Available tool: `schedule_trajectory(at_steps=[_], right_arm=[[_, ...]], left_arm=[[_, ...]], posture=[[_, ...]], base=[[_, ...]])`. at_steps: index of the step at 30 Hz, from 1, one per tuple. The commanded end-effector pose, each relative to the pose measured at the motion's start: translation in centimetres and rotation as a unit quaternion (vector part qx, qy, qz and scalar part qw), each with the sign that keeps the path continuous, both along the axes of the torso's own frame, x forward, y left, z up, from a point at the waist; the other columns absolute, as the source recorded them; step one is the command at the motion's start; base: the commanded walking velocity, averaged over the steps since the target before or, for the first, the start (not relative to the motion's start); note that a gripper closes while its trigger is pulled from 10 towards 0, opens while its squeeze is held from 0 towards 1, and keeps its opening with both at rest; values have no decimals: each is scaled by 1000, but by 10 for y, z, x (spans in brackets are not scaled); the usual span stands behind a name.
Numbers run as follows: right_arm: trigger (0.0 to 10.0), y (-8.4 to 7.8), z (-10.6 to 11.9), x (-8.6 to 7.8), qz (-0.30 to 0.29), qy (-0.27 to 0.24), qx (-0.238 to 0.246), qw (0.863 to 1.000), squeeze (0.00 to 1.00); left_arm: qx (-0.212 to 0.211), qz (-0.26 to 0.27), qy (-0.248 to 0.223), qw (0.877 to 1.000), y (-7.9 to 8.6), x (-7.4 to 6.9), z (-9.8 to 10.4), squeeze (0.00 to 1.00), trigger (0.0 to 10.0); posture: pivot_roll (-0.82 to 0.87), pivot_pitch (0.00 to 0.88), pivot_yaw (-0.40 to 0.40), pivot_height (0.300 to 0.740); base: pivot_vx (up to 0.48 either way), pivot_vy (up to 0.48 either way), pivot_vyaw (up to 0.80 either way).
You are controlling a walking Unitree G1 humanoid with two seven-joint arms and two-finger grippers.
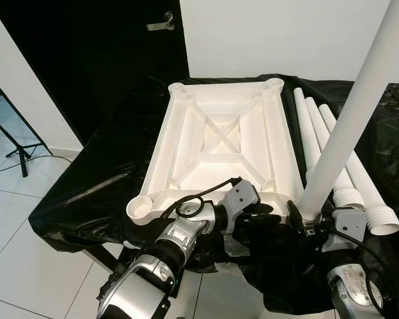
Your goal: Building children table
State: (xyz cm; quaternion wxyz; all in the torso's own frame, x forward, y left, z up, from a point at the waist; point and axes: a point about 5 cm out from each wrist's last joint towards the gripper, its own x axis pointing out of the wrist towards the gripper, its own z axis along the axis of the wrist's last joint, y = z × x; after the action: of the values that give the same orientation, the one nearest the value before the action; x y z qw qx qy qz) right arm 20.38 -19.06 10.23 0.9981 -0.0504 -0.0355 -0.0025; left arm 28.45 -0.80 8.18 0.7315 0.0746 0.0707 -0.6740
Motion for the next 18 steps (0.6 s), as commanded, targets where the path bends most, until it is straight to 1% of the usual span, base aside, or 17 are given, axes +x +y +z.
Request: schedule_trajectory(at_steps=[1,4,5,10,12,13,15,18], right_arm=[[10000,-10,-2,0,-30,7,-2,1000,1000],[10000,-11,0,2,-25,3,-9,1000,1000],[10000,-11,2,3,-19,-1,-17,1000,0],[10000,-11,3,5,-6,-3,-32,999,0],[10000,-9,5,5,20,-7,-50,999,0],[10000,-9,5,5,20,-7,-50,999,0],[10000,-7,7,5,40,-11,-69,997,0],[10000,-8,8,5,44,-12,-75,996,0]], left_arm=[[65,-68,80,992,9,-25,-37,0,10000],[64,-66,81,992,8,-25,-38,0,10000],[64,-67,81,992,8,-26,-38,0,10000],[63,-68,81,992,7,-26,-38,0,10000],[63,-67,79,993,7,-25,-36,0,10000],[63,-67,79,993,7,-25,-36,0,10000],[62,-69,80,992,7,-26,-37,0,10000],[63,-71,82,992,7,-27,-37,0,10000]], posture=[[57,0,60,740],[52,0,60,740],[52,0,62,740],[56,0,62,740],[50,0,64,740],[50,0,64,740],[51,0,69,740],[49,0,72,740]], base=[[0,0,0],[0,0,0],[0,0,0],[0,0,0],[0,0,0],[0,0,0],[0,0,0],[0,0,0]])
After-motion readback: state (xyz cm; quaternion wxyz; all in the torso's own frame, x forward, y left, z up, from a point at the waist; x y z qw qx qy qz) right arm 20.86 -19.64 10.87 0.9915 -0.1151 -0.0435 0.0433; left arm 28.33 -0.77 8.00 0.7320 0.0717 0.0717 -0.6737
